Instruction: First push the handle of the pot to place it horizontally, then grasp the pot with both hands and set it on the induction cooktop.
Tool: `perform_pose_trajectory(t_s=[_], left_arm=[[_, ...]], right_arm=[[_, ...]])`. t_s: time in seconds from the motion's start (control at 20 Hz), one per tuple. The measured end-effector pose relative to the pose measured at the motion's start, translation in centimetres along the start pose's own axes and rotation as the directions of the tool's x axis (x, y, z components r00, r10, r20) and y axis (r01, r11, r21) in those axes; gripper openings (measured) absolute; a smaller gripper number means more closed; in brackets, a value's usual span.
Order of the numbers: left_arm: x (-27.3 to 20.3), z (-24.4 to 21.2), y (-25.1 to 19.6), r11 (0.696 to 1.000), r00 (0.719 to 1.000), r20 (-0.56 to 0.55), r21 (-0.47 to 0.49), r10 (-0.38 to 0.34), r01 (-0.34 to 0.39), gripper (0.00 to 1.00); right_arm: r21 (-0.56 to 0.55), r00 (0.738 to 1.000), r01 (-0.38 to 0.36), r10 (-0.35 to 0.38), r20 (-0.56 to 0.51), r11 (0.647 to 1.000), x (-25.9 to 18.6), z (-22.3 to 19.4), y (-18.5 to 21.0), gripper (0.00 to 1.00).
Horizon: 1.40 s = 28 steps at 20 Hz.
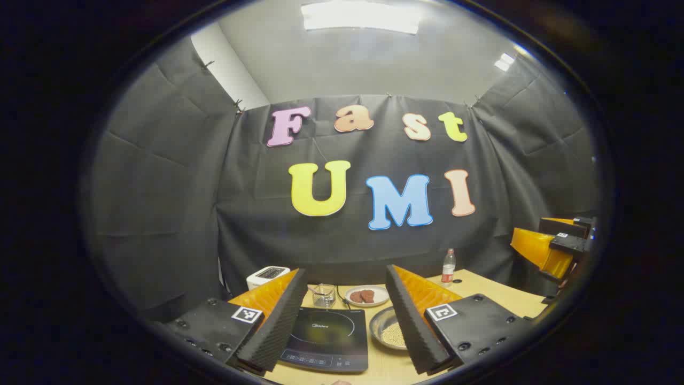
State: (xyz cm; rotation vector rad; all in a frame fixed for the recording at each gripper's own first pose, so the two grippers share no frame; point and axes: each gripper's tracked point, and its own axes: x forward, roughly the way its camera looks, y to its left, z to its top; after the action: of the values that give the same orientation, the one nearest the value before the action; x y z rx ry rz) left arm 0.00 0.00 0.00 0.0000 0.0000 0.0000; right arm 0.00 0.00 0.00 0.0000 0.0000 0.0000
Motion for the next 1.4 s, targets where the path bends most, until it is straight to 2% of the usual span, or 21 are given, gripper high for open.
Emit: perform_pose_trajectory(t_s=[0.15, 0.4, 0.55, 0.6, 0.65, 0.95, 1.0, 1.1, 1.15, 1.2, 1.35, 1.4], left_arm=[[-0.1, 0.0, -0.4, 1.0, 1.0, 0.003, 0.001, -0.002, 0.002, 0.99], [-0.1, 0.1, -0.7, 1.0, 1.0, 0.006, 0.002, 0.0, 0.0, 0.93], [-0.1, 0.0, -1.0, 1.0, 1.0, 0.0, 0.002, 0.002, -0.002, 0.93], [-0.1, -0.1, -0.9, 1.0, 1.0, 0.0, 0.003, 0.003, -0.003, 0.99], [-0.1, 0.0, -0.8, 1.0, 1.0, 0.0, 0.005, 0.006, -0.006, 0.96], [0.2, 0.2, -1.4, 1.0, 1.0, 0.004, 0.014, 0.011, -0.011, 0.96], [0.3, 0.4, -1.5, 1.0, 1.0, 0.006, 0.015, 0.012, -0.012, 0.99], [0.4, 0.6, -1.9, 1.0, 1.0, 0.009, 0.018, 0.014, -0.014, 0.96], [0.4, 0.5, -2.0, 1.0, 1.0, 0.009, 0.02, 0.015, -0.015, 0.99], [0.4, 0.5, -2.1, 1.0, 1.0, 0.008, 0.022, 0.017, -0.017, 0.93], [0.5, 0.5, -2.2, 0.999, 1.0, 0.007, 0.023, 0.026, -0.026, 0.93], [0.6, 0.5, -2.2, 0.999, 1.0, 0.006, 0.023, 0.03, -0.031, 0.99]], right_arm=[[0.003, 1.0, 0.0, 0.0, -0.002, 1.0, 0.1, -0.1, -0.2, 0.98], [0.006, 1.0, -0.007, 0.007, -0.009, 1.0, 0.3, -0.2, -0.4, 0.98], [-0.001, 1.0, -0.013, 0.013, -0.007, 1.0, 0.4, -0.3, -0.5, 0.98], [0.0, 1.0, -0.015, 0.015, -0.009, 1.0, 0.5, -0.4, -0.5, 0.98], [0.002, 1.0, -0.017, 0.017, -0.01, 1.0, 0.5, -0.6, -0.6, 0.98], [0.013, 1.0, -0.025, 0.025, -0.016, 1.0, 0.9, -0.8, -1.1, 0.98], [0.014, 0.999, -0.027, 0.027, -0.016, 1.0, 1.1, -0.8, -1.2, 0.98], [0.014, 0.999, -0.031, 0.031, -0.018, 0.999, 1.3, -0.7, -1.4, 0.98], [0.012, 0.999, -0.029, 0.029, -0.02, 1.0, 1.3, -0.9, -1.7, 0.98], [0.011, 0.999, -0.029, 0.03, -0.023, 1.0, 1.5, -1.0, -1.9, 0.98], [0.009, 0.999, -0.021, 0.021, -0.03, 1.0, 1.9, -1.2, -2.5, 0.97], [0.01, 0.999, -0.022, 0.023, -0.03, 1.0, 2.1, -1.1, -2.7, 0.75]])
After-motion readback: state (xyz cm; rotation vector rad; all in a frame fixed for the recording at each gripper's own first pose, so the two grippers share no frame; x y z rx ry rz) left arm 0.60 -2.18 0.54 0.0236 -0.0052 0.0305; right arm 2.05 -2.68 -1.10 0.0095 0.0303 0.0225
